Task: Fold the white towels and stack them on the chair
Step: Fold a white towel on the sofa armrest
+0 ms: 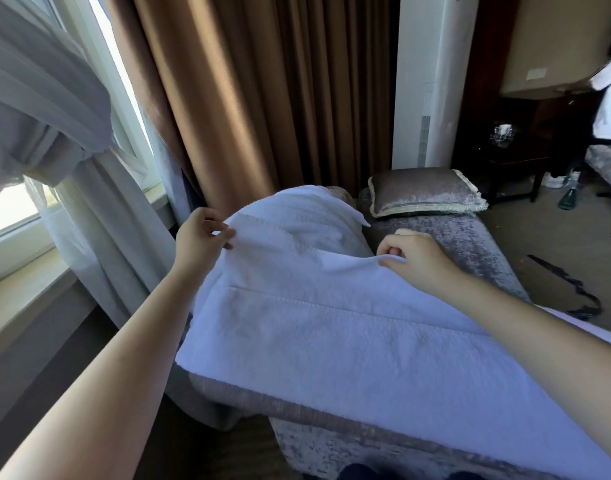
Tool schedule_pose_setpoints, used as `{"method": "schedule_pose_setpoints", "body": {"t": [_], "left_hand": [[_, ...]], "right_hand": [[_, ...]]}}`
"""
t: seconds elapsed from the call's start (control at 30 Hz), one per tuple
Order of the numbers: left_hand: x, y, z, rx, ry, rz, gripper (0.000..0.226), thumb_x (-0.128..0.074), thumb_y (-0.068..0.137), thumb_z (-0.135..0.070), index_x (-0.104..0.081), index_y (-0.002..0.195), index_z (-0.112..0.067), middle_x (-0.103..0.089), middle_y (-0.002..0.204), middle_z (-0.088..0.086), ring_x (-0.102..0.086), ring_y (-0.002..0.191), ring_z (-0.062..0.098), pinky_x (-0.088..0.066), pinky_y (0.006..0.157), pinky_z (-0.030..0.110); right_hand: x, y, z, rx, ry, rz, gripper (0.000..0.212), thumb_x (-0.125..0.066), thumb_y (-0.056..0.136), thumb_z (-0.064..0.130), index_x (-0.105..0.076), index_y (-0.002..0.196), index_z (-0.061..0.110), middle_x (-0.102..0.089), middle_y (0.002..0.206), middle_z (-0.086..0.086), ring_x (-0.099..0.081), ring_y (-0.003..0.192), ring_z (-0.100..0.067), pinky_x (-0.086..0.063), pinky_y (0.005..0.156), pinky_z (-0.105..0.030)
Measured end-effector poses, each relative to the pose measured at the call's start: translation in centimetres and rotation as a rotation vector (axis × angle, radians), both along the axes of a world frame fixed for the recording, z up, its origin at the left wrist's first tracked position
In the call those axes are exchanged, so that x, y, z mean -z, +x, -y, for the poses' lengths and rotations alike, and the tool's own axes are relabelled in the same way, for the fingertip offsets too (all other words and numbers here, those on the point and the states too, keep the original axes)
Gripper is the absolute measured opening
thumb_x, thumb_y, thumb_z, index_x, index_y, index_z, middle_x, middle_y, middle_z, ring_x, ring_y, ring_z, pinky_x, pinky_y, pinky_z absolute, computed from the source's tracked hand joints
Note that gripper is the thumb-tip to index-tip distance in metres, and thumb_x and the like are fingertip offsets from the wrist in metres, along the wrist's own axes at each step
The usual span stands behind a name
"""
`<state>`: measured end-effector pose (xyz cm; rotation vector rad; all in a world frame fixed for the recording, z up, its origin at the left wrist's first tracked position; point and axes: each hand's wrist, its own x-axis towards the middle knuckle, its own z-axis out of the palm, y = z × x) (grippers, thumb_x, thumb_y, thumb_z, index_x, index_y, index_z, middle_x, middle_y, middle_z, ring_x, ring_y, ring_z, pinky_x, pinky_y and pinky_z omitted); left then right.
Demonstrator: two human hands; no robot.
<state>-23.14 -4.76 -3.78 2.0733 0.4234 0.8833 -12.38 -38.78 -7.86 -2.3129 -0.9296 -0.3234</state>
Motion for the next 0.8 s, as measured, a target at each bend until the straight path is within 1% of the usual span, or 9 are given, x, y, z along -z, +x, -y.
{"method": "schedule_pose_setpoints", "body": {"t": [0.1, 0.17, 0.23, 0.3, 0.37, 0.47, 0.6, 0.73, 0.8], "left_hand": [[-0.7, -2.4, 0.4, 0.077, -0.031, 0.010, 0.030, -0.057, 0.091, 0.004, -0.056, 0.116, -0.012, -0.065, 0.095, 0.009, -0.069, 0.068, 0.009, -0.052, 0.060, 0.014], [-0.8, -4.2, 0.5, 0.084, 0.053, -0.040, 0.023, -0.051, 0.092, 0.005, -0.063, 0.097, -0.014, -0.068, 0.092, 0.007, -0.068, 0.078, 0.010, -0.049, 0.061, 0.008], [-0.4, -6.3, 0.3, 0.056, 0.127, -0.080, 0.029, -0.047, 0.089, 0.007, -0.064, 0.081, -0.016, -0.068, 0.088, 0.003, -0.065, 0.080, 0.012, -0.045, 0.061, 0.004], [0.3, -8.3, -0.3, 0.058, 0.127, -0.078, 0.033, -0.047, 0.085, 0.009, -0.065, 0.077, -0.016, -0.069, 0.094, 0.000, -0.065, 0.087, 0.014, -0.050, 0.072, 0.011], [1.3, -10.5, -0.8, 0.065, 0.150, -0.080, 0.031, -0.052, 0.086, 0.007, -0.067, 0.077, -0.019, -0.069, 0.099, -0.002, -0.065, 0.091, 0.014, -0.051, 0.081, 0.022], [3.0, -13.2, -1.1, 0.050, 0.271, -0.126, 0.031, -0.060, 0.084, 0.003, -0.068, 0.075, -0.025, -0.064, 0.094, 0.000, -0.062, 0.085, 0.013, -0.045, 0.076, 0.020], [6.1, -15.2, -1.4, 0.007, 0.304, -0.239, 0.047, -0.058, 0.081, 0.007, -0.064, 0.069, -0.038, -0.066, 0.077, -0.001, -0.060, 0.071, 0.016, -0.042, 0.069, 0.025], [9.1, -15.5, -0.9, 0.018, 0.289, -0.319, 0.044, -0.052, 0.084, 0.010, -0.067, 0.076, -0.031, -0.071, 0.091, 0.000, -0.064, 0.084, 0.019, -0.050, 0.078, 0.029], [9.8, -15.0, -0.7, -0.009, 0.204, -0.340, 0.040, -0.046, 0.088, 0.007, -0.069, 0.082, -0.025, -0.070, 0.095, 0.000, -0.062, 0.084, 0.017, -0.048, 0.076, 0.026]], "right_hand": [[-0.5, -2.6, 0.6, -0.002, 0.088, 0.085, 0.014, -0.070, 0.083, 0.010, -0.065, 0.077, 0.022, -0.048, 0.073, 0.009, -0.047, 0.063, -0.006, -0.042, 0.061, -0.033], [-0.4, -4.6, 1.2, -0.017, 0.115, 0.120, 0.014, -0.072, 0.082, 0.011, -0.066, 0.078, 0.023, -0.049, 0.073, 0.010, -0.046, 0.061, -0.007, -0.044, 0.059, -0.035], [0.1, -6.5, 1.6, -0.066, 0.093, 0.150, 0.016, -0.072, 0.081, 0.011, -0.065, 0.079, 0.025, -0.049, 0.073, 0.011, -0.047, 0.062, -0.008, -0.047, 0.057, -0.039], [1.0, -8.3, 2.0, -0.147, 0.049, 0.173, 0.015, -0.071, 0.083, 0.011, -0.065, 0.082, 0.025, -0.048, 0.076, 0.014, -0.049, 0.063, -0.009, -0.048, 0.055, -0.043], [2.0, -10.1, 2.3, -0.208, -0.019, 0.201, 0.013, -0.068, 0.085, 0.011, -0.065, 0.085, 0.024, -0.046, 0.079, 0.016, -0.049, 0.064, -0.010, -0.047, 0.053, -0.039], [3.5, -12.4, 2.2, -0.263, -0.135, 0.263, 0.011, -0.068, 0.086, 0.010, -0.065, 0.089, 0.020, -0.047, 0.083, 0.013, -0.045, 0.063, -0.009, -0.038, 0.049, -0.028], [5.9, -13.8, 1.8, -0.358, -0.275, 0.311, 0.020, -0.075, 0.078, 0.008, -0.064, 0.090, 0.020, -0.054, 0.083, 0.005, -0.050, 0.058, -0.014, -0.017, 0.043, -0.016], [7.2, -14.3, 1.6, -0.363, -0.346, 0.292, 0.028, -0.077, 0.072, 0.004, -0.064, 0.091, 0.019, -0.054, 0.081, 0.005, -0.036, 0.049, -0.012, -0.012, 0.041, -0.014], [7.5, -14.4, 1.4, -0.355, -0.344, 0.304, 0.032, -0.080, 0.068, 0.002, -0.064, 0.089, 0.019, -0.054, 0.079, 0.006, -0.029, 0.048, -0.008, -0.009, 0.043, -0.010]]}}
